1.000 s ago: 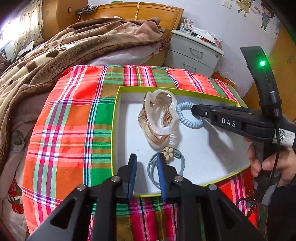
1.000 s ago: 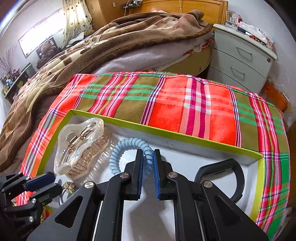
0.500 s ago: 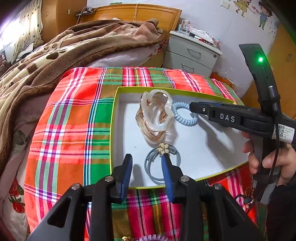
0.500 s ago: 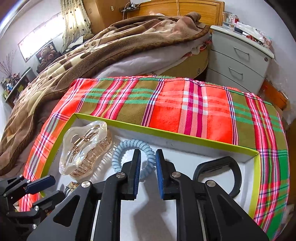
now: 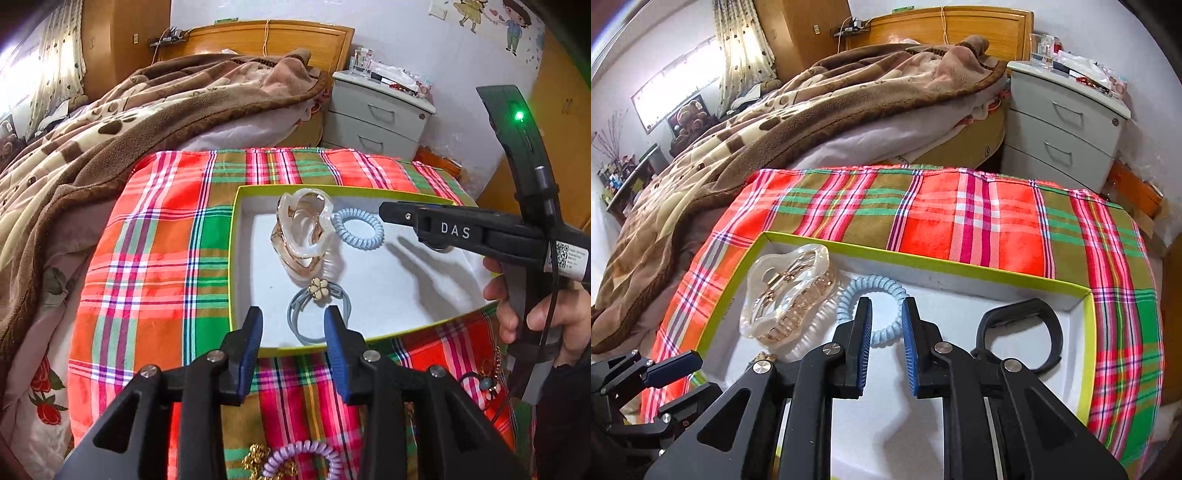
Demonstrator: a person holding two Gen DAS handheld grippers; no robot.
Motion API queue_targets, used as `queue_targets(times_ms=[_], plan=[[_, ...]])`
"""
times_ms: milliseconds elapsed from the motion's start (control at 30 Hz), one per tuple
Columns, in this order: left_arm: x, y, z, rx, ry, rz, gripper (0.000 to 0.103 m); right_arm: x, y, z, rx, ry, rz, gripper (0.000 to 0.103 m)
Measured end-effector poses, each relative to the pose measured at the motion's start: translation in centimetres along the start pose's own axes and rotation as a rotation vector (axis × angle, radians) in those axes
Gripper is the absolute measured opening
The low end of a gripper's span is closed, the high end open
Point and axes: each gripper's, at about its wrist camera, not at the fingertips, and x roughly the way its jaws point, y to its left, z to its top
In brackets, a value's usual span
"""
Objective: Organize jewelry
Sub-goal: 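Withdraw both tools from the box toward the remaining jewelry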
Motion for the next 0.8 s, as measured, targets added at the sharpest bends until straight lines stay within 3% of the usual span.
queue_targets(times_ms=[233,800], plan=[[-2.4,0.6,-1.0,-0.002,-0.021,-0.037,0.037,-3.6,0.5,-1.7,0.004,-0.058,0.031,0.017],[-5.6,3.4,-5.4,-0.042,-0.024,-0.030,0.038,-9.6,1.4,-8.7,0.033,-0.132,0.071,0.018]])
